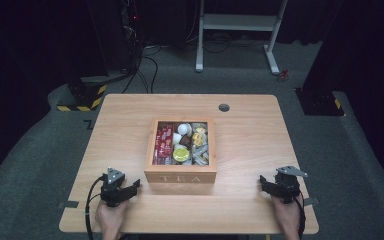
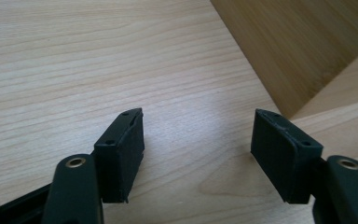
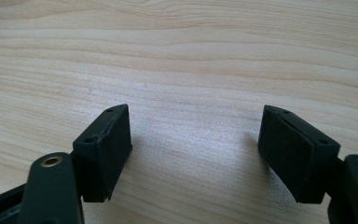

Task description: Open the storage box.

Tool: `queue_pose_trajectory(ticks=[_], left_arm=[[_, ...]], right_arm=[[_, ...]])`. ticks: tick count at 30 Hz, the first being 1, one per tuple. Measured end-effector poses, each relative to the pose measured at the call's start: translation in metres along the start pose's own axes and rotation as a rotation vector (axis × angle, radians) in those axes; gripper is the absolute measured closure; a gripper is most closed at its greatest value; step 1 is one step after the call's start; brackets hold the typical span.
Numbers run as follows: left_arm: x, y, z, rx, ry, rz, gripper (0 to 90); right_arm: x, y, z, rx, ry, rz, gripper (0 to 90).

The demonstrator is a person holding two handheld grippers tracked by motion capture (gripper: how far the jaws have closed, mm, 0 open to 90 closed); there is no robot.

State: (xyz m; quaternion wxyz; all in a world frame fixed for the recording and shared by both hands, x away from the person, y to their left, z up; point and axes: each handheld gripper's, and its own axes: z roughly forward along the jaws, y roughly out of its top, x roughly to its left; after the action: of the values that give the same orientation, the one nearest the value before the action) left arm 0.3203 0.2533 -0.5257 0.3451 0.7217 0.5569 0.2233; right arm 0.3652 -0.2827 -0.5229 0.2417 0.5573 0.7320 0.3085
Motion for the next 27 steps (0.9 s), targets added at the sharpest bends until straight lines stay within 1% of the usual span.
queue_pose_trajectory(ticks=[2,3,4,5,6,8,10,11,12,13,14,15,17,19,20,21,22,23,24,27], left_arm=[[-0.001,0.0,0.0,-0.002,-0.005,0.008,34.6],[-0.006,0.0,0.0,-0.002,-0.023,0.015,34.6],[-0.006,0.0,0.0,-0.002,-0.023,0.015,34.7],[-0.008,0.0,0.0,-0.002,-0.024,0.027,34.8],[-0.013,0.0,-0.001,-0.013,-0.017,0.04,34.8],[-0.015,0.0,-0.002,-0.017,-0.021,0.043,34.9],[-0.02,0.0,-0.006,-0.029,-0.04,0.051,35.6],[-0.021,0.0,-0.008,-0.033,-0.045,0.06,36.5],[-0.021,0.0,-0.008,-0.033,-0.045,0.06,38.0],[-0.024,-0.001,-0.009,-0.037,-0.062,0.065,38.0],[-0.026,-0.001,-0.01,-0.04,-0.071,0.067,41.4],[-0.03,-0.001,-0.012,-0.042,-0.084,0.081,43.3],[-0.032,-0.002,-0.014,-0.047,-0.091,0.086,44.3],[-0.035,-0.002,-0.016,-0.058,-0.105,0.094,47.8],[-0.036,-0.001,-0.017,-0.062,-0.105,0.105,49.5],[-0.039,-0.001,-0.019,-0.067,-0.118,0.103,51.6],[-0.039,-0.001,-0.019,-0.07,-0.12,0.106,52.8],[-0.04,-0.001,-0.019,-0.07,-0.126,0.115,54.3],[-0.04,-0.001,-0.019,-0.07,-0.126,0.115,55.8],[-0.044,-0.001,-0.021,-0.07,-0.147,0.13,59.2]], right_arm=[[0.0,0.0,0.0,0.0,0.0,0.0,25.8],[0.0,0.0,0.0,0.0,0.0,-0.001,25.8],[0.0,0.0,0.0,0.0,0.0,-0.001,25.8],[0.0,0.0,0.0,0.0,0.0,0.0,25.8],[0.0,0.0,0.0,0.0,0.0,0.0,25.8],[0.0,0.0,0.0,0.0,0.0,0.0,25.8],[0.0,0.0,0.0,0.0,0.0,-0.001,25.8],[0.0,0.0,0.0,-0.001,0.0,-0.001,25.8],[0.0,0.0,0.0,-0.001,0.0,-0.001,25.8],[0.0,0.0,0.0,0.0,0.0,0.0,25.8],[0.0,0.0,0.0,0.0,0.0,0.0,25.8],[0.0,0.0,0.0,0.0,0.0,0.0,25.8],[0.0,0.0,0.0,-0.001,-0.001,-0.001,25.8],[0.0,0.0,0.0,0.0,0.0,0.0,25.8],[0.0,0.0,0.0,0.0,0.0,0.0,25.8],[0.0,0.0,0.0,0.0,0.0,0.0,25.8],[0.0,0.0,0.0,0.0,0.0,-0.001,25.8],[0.0,0.0,0.0,0.0,0.0,-0.001,25.8],[0.0,0.0,0.0,0.0,0.0,-0.001,25.8],[0.0,0.0,0.0,0.0,0.0,0.0,25.8]])
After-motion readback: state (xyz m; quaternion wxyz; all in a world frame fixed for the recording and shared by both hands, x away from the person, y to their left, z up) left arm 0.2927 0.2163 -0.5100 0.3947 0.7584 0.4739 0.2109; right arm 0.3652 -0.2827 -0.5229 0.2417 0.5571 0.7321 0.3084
